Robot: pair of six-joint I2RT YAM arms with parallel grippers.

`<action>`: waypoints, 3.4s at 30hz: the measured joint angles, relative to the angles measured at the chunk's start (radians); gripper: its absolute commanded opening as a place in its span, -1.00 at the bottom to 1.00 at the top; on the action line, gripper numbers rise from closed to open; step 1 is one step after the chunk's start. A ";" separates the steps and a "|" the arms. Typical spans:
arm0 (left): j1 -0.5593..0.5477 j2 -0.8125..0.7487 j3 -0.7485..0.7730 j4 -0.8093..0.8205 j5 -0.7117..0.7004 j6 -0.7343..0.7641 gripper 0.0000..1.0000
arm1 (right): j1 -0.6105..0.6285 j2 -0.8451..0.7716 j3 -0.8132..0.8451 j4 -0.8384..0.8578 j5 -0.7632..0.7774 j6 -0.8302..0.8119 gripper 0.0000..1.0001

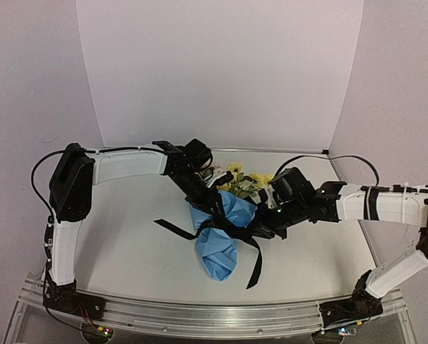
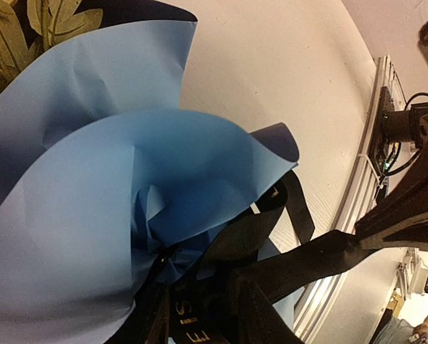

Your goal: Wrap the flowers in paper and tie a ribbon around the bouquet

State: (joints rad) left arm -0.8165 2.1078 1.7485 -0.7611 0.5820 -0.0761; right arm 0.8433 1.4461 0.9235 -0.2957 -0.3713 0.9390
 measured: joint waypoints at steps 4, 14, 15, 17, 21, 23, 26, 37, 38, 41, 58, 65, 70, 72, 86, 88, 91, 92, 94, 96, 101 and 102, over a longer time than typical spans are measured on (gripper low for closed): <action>-0.001 0.002 0.000 0.002 -0.009 0.000 -0.63 | 0.000 -0.016 0.036 -0.009 0.010 0.000 -1.00; -0.001 0.002 -0.002 0.014 -0.008 -0.002 -0.92 | 0.000 -0.016 0.106 -0.012 0.011 0.000 -1.00; -0.001 0.002 -0.002 0.018 -0.008 -0.003 -0.95 | 0.000 -0.016 0.110 -0.013 0.011 0.000 -1.00; -0.001 0.002 -0.003 0.026 -0.008 -0.002 -0.99 | 0.000 -0.016 0.115 -0.012 0.012 0.001 -1.00; -0.001 0.000 -0.006 0.047 -0.008 -0.003 -1.00 | 0.000 -0.016 0.115 -0.014 0.012 0.001 -1.00; -0.001 -0.001 -0.011 0.062 -0.008 -0.004 -1.00 | 0.000 -0.016 0.115 -0.014 0.012 0.001 -1.00; -0.001 -0.005 -0.026 0.083 -0.010 -0.007 -0.99 | 0.000 -0.016 0.115 -0.015 0.013 0.001 -1.00; 0.000 -0.052 -0.096 0.175 -0.036 -0.048 -1.00 | 0.000 -0.016 0.115 -0.023 0.012 0.000 -1.00; 0.001 -0.062 -0.103 0.185 -0.036 -0.052 -1.00 | 0.000 -0.016 0.115 -0.024 0.012 0.000 -1.00; 0.003 -0.089 -0.122 0.211 -0.035 -0.056 -1.00 | 0.000 -0.013 0.115 -0.028 0.011 0.000 -1.00; 0.008 -0.161 -0.229 0.276 0.055 -0.028 -1.00 | 0.022 0.047 0.115 -0.044 -0.005 0.005 -1.00; 0.008 -0.164 -0.240 0.279 0.127 0.021 -0.99 | 0.022 0.038 0.115 -0.049 0.042 0.008 -1.00; -0.001 -0.154 -0.221 0.227 0.166 0.077 -0.98 | 0.021 -0.006 0.106 -0.054 0.071 0.017 -1.00; -0.009 -0.133 -0.189 0.191 0.175 0.102 -0.94 | 0.022 -0.018 0.101 -0.054 0.075 0.021 -1.00; -0.042 -0.030 -0.073 0.076 0.165 0.172 -0.42 | 0.039 -0.018 0.075 -0.064 0.097 0.034 -1.00; -0.036 -0.030 -0.073 0.092 0.159 0.151 -0.34 | 0.039 -0.013 0.075 -0.064 0.101 0.034 -1.00; -0.023 -0.034 -0.073 0.141 0.154 0.099 -0.26 | 0.039 -0.004 0.072 -0.063 0.115 0.034 -1.00; -0.017 -0.037 -0.073 0.159 0.150 0.085 -0.25 | 0.039 -0.003 0.070 -0.064 0.120 0.034 -1.00; -0.006 -0.040 -0.068 0.173 0.144 0.065 -0.30 | 0.039 0.000 0.067 -0.064 0.127 0.034 -1.00; 0.001 -0.040 -0.052 0.177 0.120 0.041 -0.41 | 0.039 0.004 0.064 -0.064 0.133 0.034 -1.00; 0.003 -0.008 0.061 0.156 0.031 -0.003 -0.61 | 0.041 0.014 0.063 -0.064 0.143 0.033 -1.00; 0.001 0.008 0.090 0.150 0.014 -0.007 -0.63 | 0.043 0.014 0.063 -0.064 0.144 0.032 -1.00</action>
State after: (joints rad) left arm -0.8159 2.1155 1.8387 -0.6114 0.5964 -0.0829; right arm 0.8858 1.4605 0.9867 -0.3595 -0.2271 0.9710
